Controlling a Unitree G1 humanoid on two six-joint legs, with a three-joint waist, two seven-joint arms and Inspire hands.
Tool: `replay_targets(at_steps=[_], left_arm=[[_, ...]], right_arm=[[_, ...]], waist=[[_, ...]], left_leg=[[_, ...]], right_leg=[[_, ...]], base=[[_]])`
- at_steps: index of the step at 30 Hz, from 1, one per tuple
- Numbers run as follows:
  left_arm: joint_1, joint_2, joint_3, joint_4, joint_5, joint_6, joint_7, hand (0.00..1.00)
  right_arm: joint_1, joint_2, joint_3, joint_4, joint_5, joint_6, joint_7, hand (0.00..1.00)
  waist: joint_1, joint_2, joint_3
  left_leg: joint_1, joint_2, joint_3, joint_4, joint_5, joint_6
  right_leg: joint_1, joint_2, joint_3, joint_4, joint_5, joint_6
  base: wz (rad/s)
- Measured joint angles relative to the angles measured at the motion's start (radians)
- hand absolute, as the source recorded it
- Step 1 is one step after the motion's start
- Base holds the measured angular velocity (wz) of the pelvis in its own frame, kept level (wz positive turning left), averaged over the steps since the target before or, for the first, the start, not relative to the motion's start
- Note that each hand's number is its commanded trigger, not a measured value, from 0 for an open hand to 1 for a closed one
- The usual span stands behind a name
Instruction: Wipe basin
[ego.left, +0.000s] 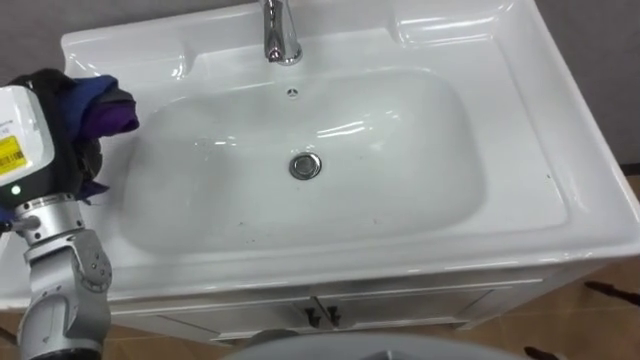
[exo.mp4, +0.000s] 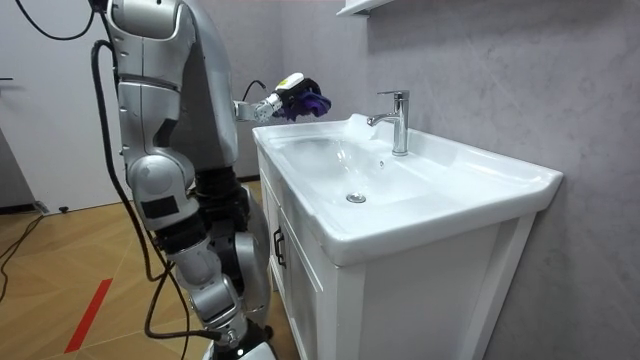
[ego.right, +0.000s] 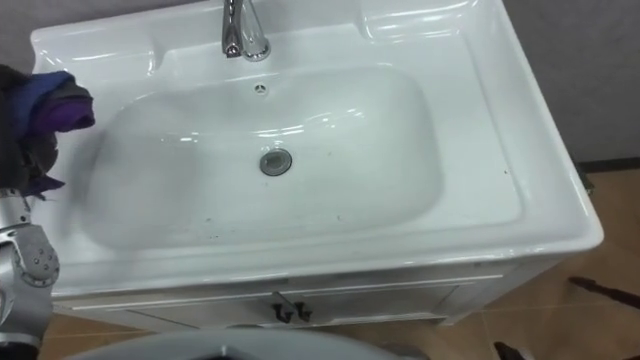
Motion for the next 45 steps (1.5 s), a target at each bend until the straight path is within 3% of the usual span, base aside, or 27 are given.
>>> replay_targets(at_steps=[9, 18, 26, 36, 38, 39, 40, 41, 42, 45], left_arm=[[0.029, 0.0, 0.0, 0.0, -0.001, -0.006, 0.001, 1.0], [0.07, 0.0, 0.0, 0.01, -0.008, 0.037, -0.026, 1.0], [0.086, 0.0, 0.0, 0.067, -0.15, 0.066, -0.063, 1.0], [0.102, 0.0, 0.004, 0.145, -0.198, 0.065, -0.061, 1.0], [0.106, 0.0, 0.004, 0.152, -0.198, 0.064, -0.058, 1.0], [0.106, 0.0, 0.005, 0.159, -0.197, 0.063, -0.052, 0.97], [0.108, 0.0, 0.006, 0.175, -0.196, 0.062, -0.044, 0.78], [0.11, 0.0, 0.006, 0.183, -0.197, 0.062, -0.044, 0.24], [0.112, 0.0, 0.006, 0.184, -0.196, 0.064, -0.044, 0.0], [0.114, 0.0, 0.006, 0.184, -0.194, 0.073, -0.044, 0.0]], right_arm=[[0.001, 0.001, 0.0, -0.002, -0.01, 0.001, 0.002, 0.0], [0.019, 0.001, -0.002, -0.011, -0.008, 0.026, 0.013, 0.0], [0.034, 0.0, -0.003, -0.012, -0.008, 0.045, 0.025, 0.0], [0.037, 0.0, -0.003, -0.016, 0.013, 0.049, 0.014, 0.0], [0.036, -0.002, -0.003, -0.017, 0.011, 0.049, 0.013, 0.0], [0.036, -0.003, -0.003, -0.017, 0.008, 0.049, 0.013, 0.0], [0.033, -0.003, -0.003, -0.017, 0.007, 0.049, 0.013, 0.0], [0.032, -0.003, -0.003, -0.017, 0.007, 0.05, 0.013, 0.0], [0.031, -0.003, -0.003, -0.017, 0.006, 0.058, 0.013, 0.0], [0.036, -0.003, -0.006, -0.017, 0.006, 0.067, 0.012, 0.0]], waist=[[0.0, -0.005, -0.0026], [0.001, -0.013, -0.0037], [0.003, -0.011, -0.005], [0.045, -0.012, -0.0046], [0.054, -0.013, -0.0076], [0.056, -0.011, -0.0072], [0.055, -0.007, -0.0092], [0.054, -0.006, -0.0111], [0.055, -0.005, -0.0124], [0.053, -0.007, -0.0148]], left_leg=[[0.007, 0.0, 0.006, 0.0, 0.001, 0.001], [0.031, -0.004, 0.003, -0.009, 0.001, 0.001], [0.034, -0.008, -0.007, -0.01, 0.001, 0.002], [0.033, -0.015, -0.002, -0.011, 0.003, 0.005], [0.033, -0.015, -0.002, -0.013, 0.003, 0.005], [0.034, -0.016, -0.002, -0.016, 0.003, 0.006], [0.036, -0.017, -0.002, -0.025, 0.006, 0.01], [0.042, -0.018, -0.002, -0.035, 0.007, 0.011], [0.043, -0.019, -0.002, -0.037, 0.007, 0.011], [0.048, -0.02, -0.002, -0.043, 0.007, 0.011]], right_leg=[[0.006, -0.001, -0.001, 0.002, -0.002, 0.002], [0.024, -0.003, 0.007, -0.002, -0.002, 0.004], [0.025, -0.007, 0.004, 0.002, -0.004, 0.006], [0.025, -0.014, 0.005, 0.003, -0.006, 0.011], [0.025, -0.014, 0.006, 0.001, -0.006, 0.011], [0.025, -0.014, 0.007, 0.0, -0.006, 0.011], [0.023, -0.014, 0.008, -0.001, -0.006, 0.011], [0.023, -0.014, 0.008, -0.001, -0.006, 0.012], [0.023, -0.015, 0.008, -0.001, -0.007, 0.014], [0.025, -0.016, 0.01, -0.001, -0.009, 0.016]], base=[[0.0], [-0.02], [0.0], [0.0], [0.0], [0.0], [0.0], [0.0], [0.0], [0.0]])
